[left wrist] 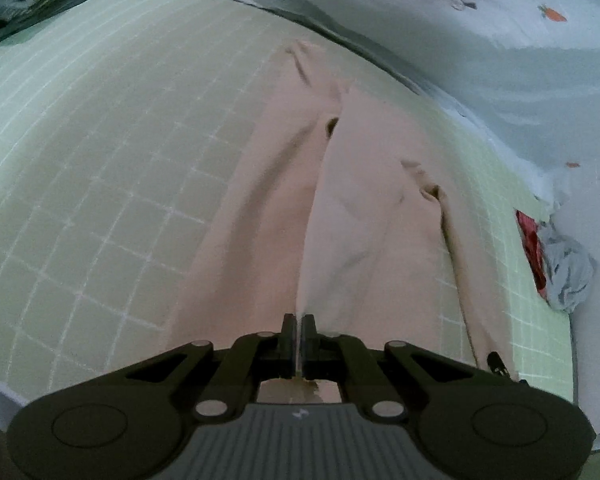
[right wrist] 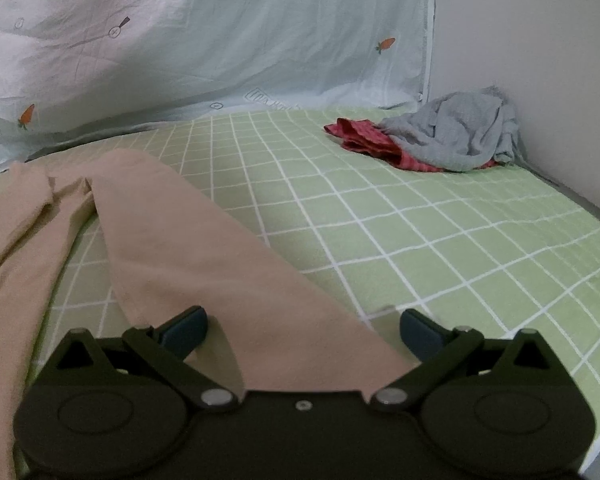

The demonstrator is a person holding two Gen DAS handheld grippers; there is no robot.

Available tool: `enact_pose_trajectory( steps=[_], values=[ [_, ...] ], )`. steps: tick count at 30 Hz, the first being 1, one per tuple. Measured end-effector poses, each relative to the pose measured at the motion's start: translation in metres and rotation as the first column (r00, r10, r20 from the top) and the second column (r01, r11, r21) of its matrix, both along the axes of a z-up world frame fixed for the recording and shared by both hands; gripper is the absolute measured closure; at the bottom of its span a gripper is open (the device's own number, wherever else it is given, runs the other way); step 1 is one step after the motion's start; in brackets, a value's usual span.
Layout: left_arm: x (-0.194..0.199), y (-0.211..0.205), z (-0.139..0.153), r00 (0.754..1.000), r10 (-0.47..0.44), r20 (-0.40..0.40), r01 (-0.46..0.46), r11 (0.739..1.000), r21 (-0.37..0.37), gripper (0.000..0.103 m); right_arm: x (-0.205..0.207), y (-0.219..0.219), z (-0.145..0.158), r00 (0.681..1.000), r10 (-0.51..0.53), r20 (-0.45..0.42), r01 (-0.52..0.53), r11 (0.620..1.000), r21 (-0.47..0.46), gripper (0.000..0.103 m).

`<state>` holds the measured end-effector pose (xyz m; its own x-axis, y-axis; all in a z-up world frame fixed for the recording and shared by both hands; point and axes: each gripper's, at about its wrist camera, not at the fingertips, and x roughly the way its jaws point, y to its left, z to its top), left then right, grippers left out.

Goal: Fold clothes

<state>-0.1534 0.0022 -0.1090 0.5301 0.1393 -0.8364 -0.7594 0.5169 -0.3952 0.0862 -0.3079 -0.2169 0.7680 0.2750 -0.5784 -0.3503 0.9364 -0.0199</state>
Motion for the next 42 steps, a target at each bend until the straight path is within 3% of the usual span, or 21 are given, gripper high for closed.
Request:
enact_pose_trajectory(
  steps=[10, 16, 20, 21, 29, 31, 33, 36, 40, 42],
  values=[
    [-0.028, 0.013, -0.025, 0.994, 0.031, -0.104, -0.035, 0.999, -0.031, 0.101, -0.003, 0.003, 0.001, 1.000, -0.004, 0.011, 0.004, 1.000, -0.012, 0.000],
    [-0.017, 0.018, -0.052, 0.979, -0.004, -0.202, -0.005, 0.999, -0.042, 0.096, -0.002, 0.003, 0.000, 1.000, -0.002, 0.009, 0.002, 1.000, -0.011, 0.000],
    [-0.006, 0.016, -0.051, 0.974, -0.038, -0.225, 0.035, 0.999, -0.019, 0.090, 0.001, 0.000, 0.000, 1.000, -0.001, -0.011, 0.001, 1.000, 0.011, 0.000],
    [-0.003, 0.016, -0.050, 0.973, -0.041, -0.226, 0.038, 0.999, -0.020, 0.085, 0.001, -0.001, 0.000, 1.000, -0.001, -0.013, 0.001, 1.000, 0.014, 0.000],
    [0.005, 0.011, -0.033, 0.987, -0.068, -0.144, 0.068, 0.998, -0.007, 0.084, 0.002, -0.002, 0.000, 1.000, -0.001, -0.024, 0.002, 1.000, 0.027, 0.000],
    [0.007, 0.008, -0.034, 0.983, -0.082, -0.167, 0.084, 0.996, 0.003, 0.076, 0.002, -0.002, 0.000, 1.000, -0.001, -0.027, 0.002, 1.000, 0.026, 0.000],
    [0.007, 0.007, -0.040, 0.971, -0.113, -0.211, 0.112, 0.994, -0.017, 0.058, 0.003, -0.002, 0.000, 1.000, 0.000, -0.029, 0.001, 1.000, 0.026, 0.000],
    [0.007, 0.000, -0.049, 0.954, -0.125, -0.274, 0.124, 0.992, -0.020, 0.055, 0.004, -0.002, 0.003, 0.999, 0.012, -0.050, -0.011, 1.000, 0.023, 0.000],
    [0.012, -0.002, -0.038, 0.962, -0.101, -0.253, 0.109, 0.994, 0.020, 0.044, 0.004, -0.002, 0.012, 0.993, 0.055, -0.105, -0.052, 0.998, 0.025, 0.000],
    [0.016, -0.003, -0.031, 0.970, -0.081, -0.229, 0.092, 0.995, 0.039, 0.031, 0.001, -0.003, 0.018, 0.988, 0.097, -0.123, -0.093, 0.995, 0.034, 0.000]
  ],
)
